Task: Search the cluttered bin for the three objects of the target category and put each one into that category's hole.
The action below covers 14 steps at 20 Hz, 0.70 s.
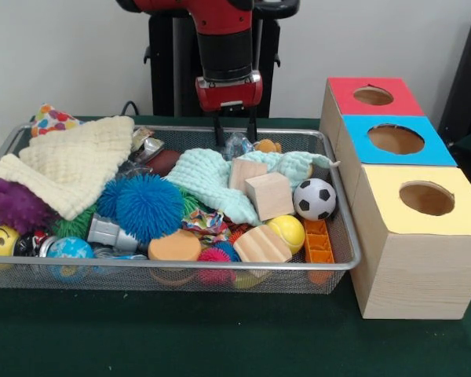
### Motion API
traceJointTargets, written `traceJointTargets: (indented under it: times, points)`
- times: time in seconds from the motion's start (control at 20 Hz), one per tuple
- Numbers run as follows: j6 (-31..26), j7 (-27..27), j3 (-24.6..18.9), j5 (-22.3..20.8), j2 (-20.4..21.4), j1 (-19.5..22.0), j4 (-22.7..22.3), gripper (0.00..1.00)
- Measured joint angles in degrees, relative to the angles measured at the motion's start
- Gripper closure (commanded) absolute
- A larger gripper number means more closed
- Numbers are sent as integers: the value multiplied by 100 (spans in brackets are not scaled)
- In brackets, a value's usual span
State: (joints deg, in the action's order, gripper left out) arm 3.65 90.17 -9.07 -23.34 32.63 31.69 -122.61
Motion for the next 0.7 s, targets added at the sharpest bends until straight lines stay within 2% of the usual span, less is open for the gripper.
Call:
traceJointTargets:
  times: [0.4,0.7]
  points:
    - [21,0,-4,-165,5,-35,42,0]
    - [32,0,7,-315,-61,-239,159,0]
